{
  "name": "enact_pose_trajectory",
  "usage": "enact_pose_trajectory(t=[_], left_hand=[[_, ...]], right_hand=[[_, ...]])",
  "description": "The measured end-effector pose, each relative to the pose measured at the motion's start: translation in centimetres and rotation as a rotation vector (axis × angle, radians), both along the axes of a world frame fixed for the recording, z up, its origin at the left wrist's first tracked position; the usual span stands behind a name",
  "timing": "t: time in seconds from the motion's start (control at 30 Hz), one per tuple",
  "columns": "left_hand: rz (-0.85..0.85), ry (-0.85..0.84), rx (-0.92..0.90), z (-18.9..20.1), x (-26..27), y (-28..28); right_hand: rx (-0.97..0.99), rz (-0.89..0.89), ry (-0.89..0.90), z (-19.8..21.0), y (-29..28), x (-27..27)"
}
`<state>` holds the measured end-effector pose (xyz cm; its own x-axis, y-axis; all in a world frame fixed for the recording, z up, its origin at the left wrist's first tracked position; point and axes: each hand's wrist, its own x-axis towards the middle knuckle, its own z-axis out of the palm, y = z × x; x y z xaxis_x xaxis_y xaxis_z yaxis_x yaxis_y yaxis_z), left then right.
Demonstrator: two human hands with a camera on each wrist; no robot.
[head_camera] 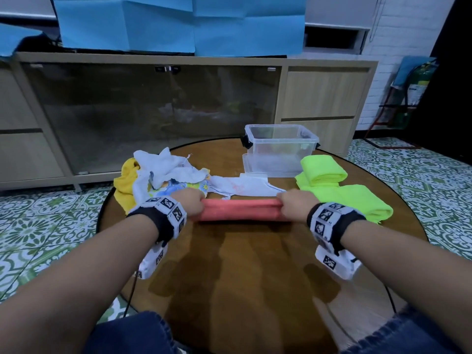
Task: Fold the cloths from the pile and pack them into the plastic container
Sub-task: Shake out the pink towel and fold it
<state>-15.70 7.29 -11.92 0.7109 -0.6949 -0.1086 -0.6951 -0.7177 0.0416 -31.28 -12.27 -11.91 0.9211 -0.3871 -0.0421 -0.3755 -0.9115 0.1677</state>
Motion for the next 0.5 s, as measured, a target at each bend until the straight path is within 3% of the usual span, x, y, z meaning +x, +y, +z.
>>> enact_pose_trajectory(t=[0.17, 0.23, 0.3, 0.37, 0.43, 0.5], left_hand=[[0.172, 0.26, -0.497, 1.8, 0.9, -0.8], [0.161, 0.237, -0.447, 0.7, 1.5, -1.2], [0.15, 0.142, -0.284, -1.3, 2.0, -1.7], [0.148, 0.033, -0.068, -3.2, 1.9, -2.0], [0.025, -0.06, 0.003, -4.2, 1.1, -2.7], [-0.154, -0.023, 0.041, -4.6, -0.7, -3.9]], right_hand=[[0.247, -0.114, -0.226, 1.9, -3.2, 1.4], [0.31, -0.127, -0.2, 0.8, -4.2, 2.1], [0.311, -0.156, -0.15, -0.9, -4.6, 2.4], [0.176, -0.145, -0.061, -2.5, -4.6, 2.6], [0.041, -0.038, 0.001, -3.2, -3.9, 2.8], [0.088, 0.056, 0.062, -3.6, -2.4, 3.0]])
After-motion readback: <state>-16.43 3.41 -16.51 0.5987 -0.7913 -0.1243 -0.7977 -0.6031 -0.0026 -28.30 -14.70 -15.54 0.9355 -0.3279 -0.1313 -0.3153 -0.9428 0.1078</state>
